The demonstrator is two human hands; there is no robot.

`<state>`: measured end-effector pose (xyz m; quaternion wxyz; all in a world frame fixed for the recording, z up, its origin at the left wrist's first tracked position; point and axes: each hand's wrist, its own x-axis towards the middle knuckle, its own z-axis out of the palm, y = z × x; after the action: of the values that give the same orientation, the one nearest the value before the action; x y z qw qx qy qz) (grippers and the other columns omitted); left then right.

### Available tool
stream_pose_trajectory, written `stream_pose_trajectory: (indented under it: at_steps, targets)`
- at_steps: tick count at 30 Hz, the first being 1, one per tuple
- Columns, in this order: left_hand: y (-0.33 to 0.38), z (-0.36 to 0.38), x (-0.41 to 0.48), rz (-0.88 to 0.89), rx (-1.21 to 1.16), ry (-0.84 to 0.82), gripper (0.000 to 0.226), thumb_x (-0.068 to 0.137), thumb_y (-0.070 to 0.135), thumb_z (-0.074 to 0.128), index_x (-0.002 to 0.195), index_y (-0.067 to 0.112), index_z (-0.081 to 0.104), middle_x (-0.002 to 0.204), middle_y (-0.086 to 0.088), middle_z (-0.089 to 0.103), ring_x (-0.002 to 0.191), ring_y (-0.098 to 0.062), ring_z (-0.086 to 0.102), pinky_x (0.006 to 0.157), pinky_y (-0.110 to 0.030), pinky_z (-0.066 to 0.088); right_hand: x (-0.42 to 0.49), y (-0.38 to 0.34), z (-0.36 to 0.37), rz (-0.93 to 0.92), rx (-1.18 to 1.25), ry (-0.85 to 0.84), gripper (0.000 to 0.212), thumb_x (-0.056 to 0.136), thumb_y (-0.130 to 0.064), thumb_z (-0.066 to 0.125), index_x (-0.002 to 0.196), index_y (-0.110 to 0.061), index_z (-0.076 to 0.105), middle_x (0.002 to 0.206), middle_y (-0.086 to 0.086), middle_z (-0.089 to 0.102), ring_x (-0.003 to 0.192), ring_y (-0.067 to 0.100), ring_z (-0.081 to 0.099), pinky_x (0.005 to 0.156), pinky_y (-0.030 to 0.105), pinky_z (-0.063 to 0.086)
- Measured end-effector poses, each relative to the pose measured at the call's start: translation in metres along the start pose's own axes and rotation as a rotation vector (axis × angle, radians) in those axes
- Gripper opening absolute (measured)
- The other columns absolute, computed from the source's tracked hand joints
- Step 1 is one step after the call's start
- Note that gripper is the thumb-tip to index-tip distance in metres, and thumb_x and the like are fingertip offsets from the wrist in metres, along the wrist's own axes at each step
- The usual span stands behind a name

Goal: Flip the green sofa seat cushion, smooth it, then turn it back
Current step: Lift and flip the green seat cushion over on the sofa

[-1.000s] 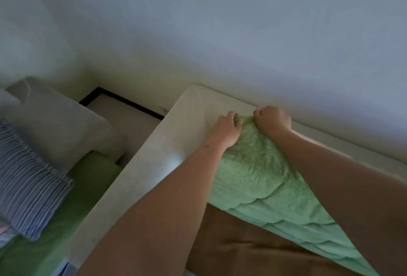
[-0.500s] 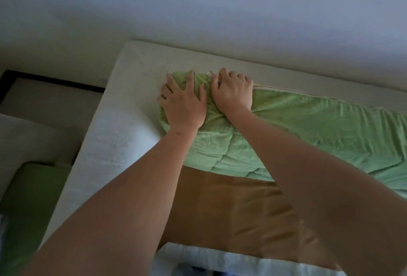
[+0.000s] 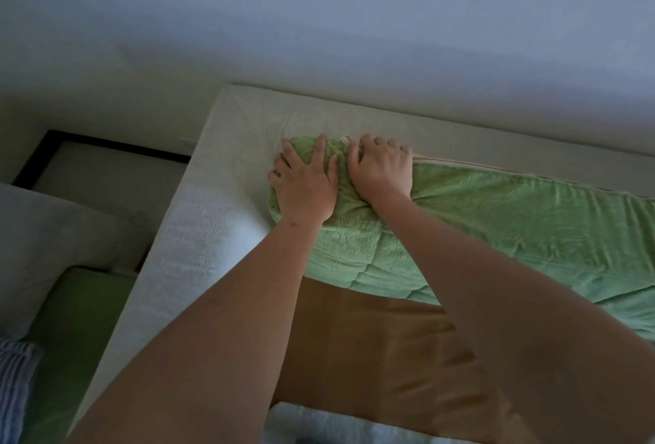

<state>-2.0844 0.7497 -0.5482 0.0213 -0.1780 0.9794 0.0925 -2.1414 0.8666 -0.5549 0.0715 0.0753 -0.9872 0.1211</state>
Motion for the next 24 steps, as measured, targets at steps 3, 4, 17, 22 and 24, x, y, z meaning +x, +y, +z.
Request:
stream_pose_trajectory:
  at_steps: [3,4,17,22,24]
  targets:
    - [-0.005,-0.001,-0.013,-0.005,-0.001,-0.010,0.056,0.102,0.058,0.014,0.156,0.041,0.013,0.157,-0.027,0.015,0.136,-0.044,0.031,0.107,-0.054,0.031,-0.014,-0.001,-0.001,-0.005,-0.021,0.012,0.044,0.099,-0.040,0.033,0.080,-0.014,0.062,0.078,0.006,0.066,0.075,0.028,0.058,0.076,0.039,0.036]
    - [-0.006,-0.002,-0.020,-0.008,0.000,-0.012,0.056,0.102,0.058,0.014,0.156,0.041,0.013,0.157,-0.027,0.015,0.136,-0.044,0.031,0.107,-0.055,0.031,-0.020,-0.001,-0.003,-0.005,-0.026,0.006,0.044,0.099,-0.041,0.032,0.081,-0.014,0.062,0.079,0.005,0.066,0.076,0.027,0.058,0.076,0.039,0.036]
    - [-0.012,-0.032,-0.120,-0.006,0.120,-0.021,0.058,0.104,0.050,0.012,0.158,0.034,0.001,0.163,-0.024,-0.005,0.149,-0.048,-0.004,0.118,-0.064,0.013,-0.141,0.068,-0.079,-0.283,-0.108,-0.228,0.078,0.093,-0.074,0.018,0.152,-0.025,0.029,0.146,0.003,0.046,0.136,0.028,0.040,0.122,0.049,0.014]
    - [0.017,-0.040,-0.169,0.320,0.217,-0.029,0.070,0.100,0.060,0.015,0.158,0.028,-0.009,0.165,-0.013,-0.013,0.150,-0.041,-0.013,0.120,-0.063,0.005,-0.188,0.190,-0.130,-0.118,-0.321,-0.307,0.095,0.081,-0.087,0.001,0.150,-0.027,0.030,0.141,0.006,0.052,0.133,0.031,0.045,0.120,0.060,0.006]
    - [0.040,-0.038,-0.190,0.458,0.234,-0.098,0.079,0.095,0.071,0.014,0.156,0.032,-0.015,0.163,-0.011,-0.019,0.149,-0.039,-0.017,0.119,-0.063,0.000,-0.206,0.242,-0.150,-0.018,-0.384,-0.331,0.103,0.077,-0.090,-0.004,0.148,-0.026,0.034,0.140,0.007,0.054,0.133,0.030,0.047,0.119,0.062,0.006]
